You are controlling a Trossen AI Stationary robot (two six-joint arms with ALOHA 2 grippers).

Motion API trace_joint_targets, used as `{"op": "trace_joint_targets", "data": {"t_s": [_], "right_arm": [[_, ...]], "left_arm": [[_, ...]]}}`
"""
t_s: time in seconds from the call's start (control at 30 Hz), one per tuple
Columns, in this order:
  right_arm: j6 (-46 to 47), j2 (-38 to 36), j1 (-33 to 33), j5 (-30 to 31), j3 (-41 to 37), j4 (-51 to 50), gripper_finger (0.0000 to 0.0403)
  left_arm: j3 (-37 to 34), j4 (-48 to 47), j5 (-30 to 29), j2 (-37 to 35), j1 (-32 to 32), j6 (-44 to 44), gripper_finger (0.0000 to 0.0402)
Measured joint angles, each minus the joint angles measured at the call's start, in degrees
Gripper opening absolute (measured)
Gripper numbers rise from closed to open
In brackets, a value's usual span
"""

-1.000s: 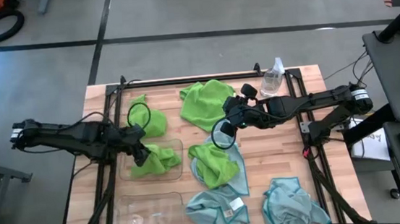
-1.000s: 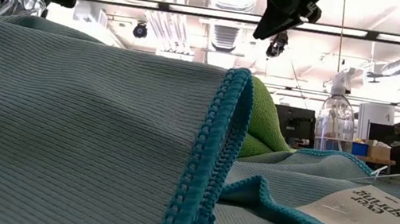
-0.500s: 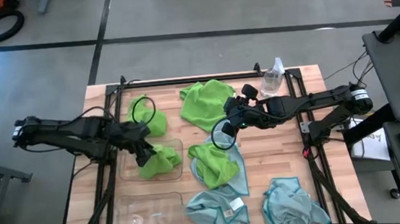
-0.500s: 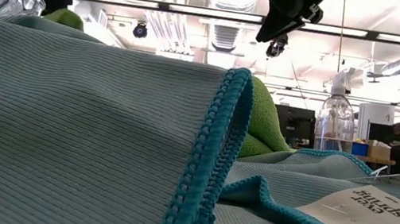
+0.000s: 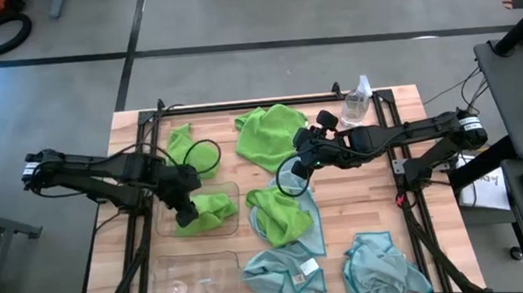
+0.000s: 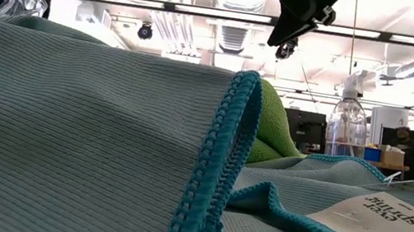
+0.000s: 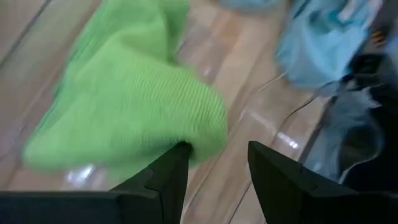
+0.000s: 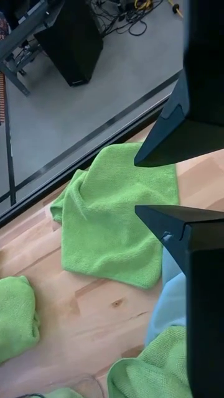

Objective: Sort microfiber towel by color & place in baskets
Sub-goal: Put the bottom right green microfiber cloth into the top transparent bin, then put the right blue microfiber cloth into the bottom transparent bin

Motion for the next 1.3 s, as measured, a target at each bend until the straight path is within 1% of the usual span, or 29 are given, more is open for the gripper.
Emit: {"op": "trace_joint_targets", "data": {"t_s": [0.07,0.1,0.17,0.2,0.23,0.33,0.37,0.43,0.57,0.63,0.73,0.87,0.97,1.03,1.2,1.3], "right_arm": [[0.0,0.0,0.0,0.0,0.0,0.0,0.0106],[0.0,0.0,0.0,0.0,0.0,0.0,0.0107],[0.0,0.0,0.0,0.0,0.0,-0.1,0.0107],[0.0,0.0,0.0,0.0,0.0,-0.3,0.0106],[0.0,0.0,0.0,0.0,0.0,-0.6,0.0105],[0.0,0.0,0.0,0.0,0.0,-1.4,0.0102],[0.0,0.0,0.0,0.0,0.0,-1.6,0.0102],[0.0,0.0,0.0,0.0,0.0,-2.1,0.0104],[0.1,0.0,0.0,0.0,0.0,-2.3,0.0103],[0.9,0.0,0.0,0.0,0.0,-2.5,0.0101],[1.5,0.0,0.0,0.0,0.0,-3.2,0.0098],[1.0,0.0,0.0,-0.7,0.0,-3.3,0.0098],[0.9,0.0,0.0,-4.0,0.0,-3.5,0.0095],[0.9,-0.1,0.0,-5.0,0.0,-3.6,0.0095],[2.1,-0.1,0.0,-5.6,0.0,-5.7,0.0093],[4.7,-0.1,0.0,-6.1,-0.1,-8.5,0.0093]], "left_arm": [[1.7,-3.5,-1.1,1.3,0.0,1.2,0.0151],[2.6,-4.9,-2.9,2.0,0.0,1.9,0.0151],[4.8,-7.6,-9.7,3.2,0.0,1.9,0.0151],[5.8,-8.8,-12.1,3.8,0.0,1.8,0.0151],[6.7,-9.4,-12.5,4.3,0.1,2.2,0.0151],[9.2,-9.5,-10.6,5.3,-0.1,5.2,0.0151],[10.2,-9.6,-11.3,5.7,-0.1,5.4,0.0151],[12.1,-9.8,-15.9,6.5,0.0,5.7,0.0151],[15.5,-11.1,-27.9,8.0,0.0,8.2,0.0151],[16.3,-11.3,-31.2,8.4,0.1,9.7,0.0151],[16.7,-10.4,-34.3,8.4,0.3,10.9,0.0151],[16.0,-6.3,-35.6,7.0,0.3,13.3,0.0151],[15.4,-4.3,-35.6,5.7,0.3,15.1,0.0151],[14.8,-3.7,-36.3,5.0,0.3,16.0,0.0151],[11.8,-1.1,-37.6,3.1,0.3,17.4,0.0151],[10.0,-0.2,-37.6,2.4,0.3,17.4,0.0151]]}}
